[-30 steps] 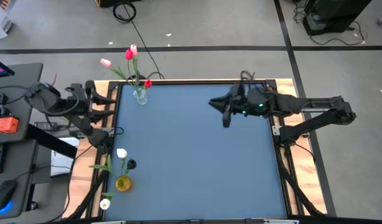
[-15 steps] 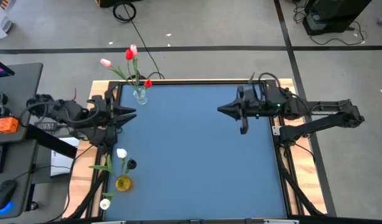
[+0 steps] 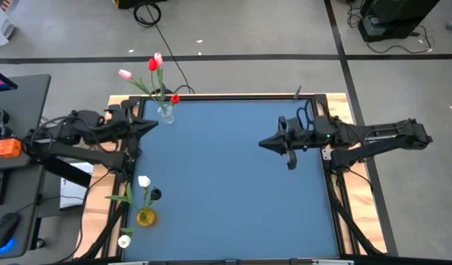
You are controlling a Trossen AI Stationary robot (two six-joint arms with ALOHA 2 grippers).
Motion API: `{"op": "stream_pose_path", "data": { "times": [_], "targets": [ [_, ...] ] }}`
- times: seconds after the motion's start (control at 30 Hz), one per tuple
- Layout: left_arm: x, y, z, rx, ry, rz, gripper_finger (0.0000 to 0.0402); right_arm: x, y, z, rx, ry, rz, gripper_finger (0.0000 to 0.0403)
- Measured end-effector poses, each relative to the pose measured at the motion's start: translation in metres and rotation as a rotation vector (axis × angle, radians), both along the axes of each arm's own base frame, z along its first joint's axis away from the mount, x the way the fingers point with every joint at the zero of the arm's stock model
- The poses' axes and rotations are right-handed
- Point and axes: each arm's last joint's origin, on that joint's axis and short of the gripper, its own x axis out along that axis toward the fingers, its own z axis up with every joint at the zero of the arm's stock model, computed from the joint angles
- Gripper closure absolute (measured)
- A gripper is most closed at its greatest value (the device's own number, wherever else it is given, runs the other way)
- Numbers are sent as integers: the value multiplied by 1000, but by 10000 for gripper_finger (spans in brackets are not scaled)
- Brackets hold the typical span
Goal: Sort flowers into vase by color
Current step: Return to Home Position
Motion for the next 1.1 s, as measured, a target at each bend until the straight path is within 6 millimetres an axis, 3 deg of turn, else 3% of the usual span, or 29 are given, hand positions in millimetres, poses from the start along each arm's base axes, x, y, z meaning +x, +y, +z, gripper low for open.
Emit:
{"op": "stream_pose_path", "data": {
  "times": [0.13, 0.3, 0.4, 0.57, 0.73, 0.93, 1.1],
  "targets": [
    [-9, 0, -20, -35, -43, -31, 396, -9, 4, 6, -105, -43, 21, 400],
    [-1, -1, -49, -32, -108, -33, 396, -23, -1, 7, -184, -27, -57, 400],
    [6, -2, -65, 9, -96, -37, 396, -30, -8, 2, -116, 45, -184, 400],
    [13, -3, -87, 18, -82, -81, 397, -40, -17, -4, -78, 132, -232, 401],
    [16, -4, -109, 37, -97, -113, 397, -38, -17, -11, -122, 79, -107, 402],
    [11, -4, -125, -15, -119, -107, 397, -40, -18, -34, -136, 11, -110, 402],
    [4, -5, -134, 57, -146, -171, 397, -52, -19, -55, -128, -65, -126, 402]
  ]
}}
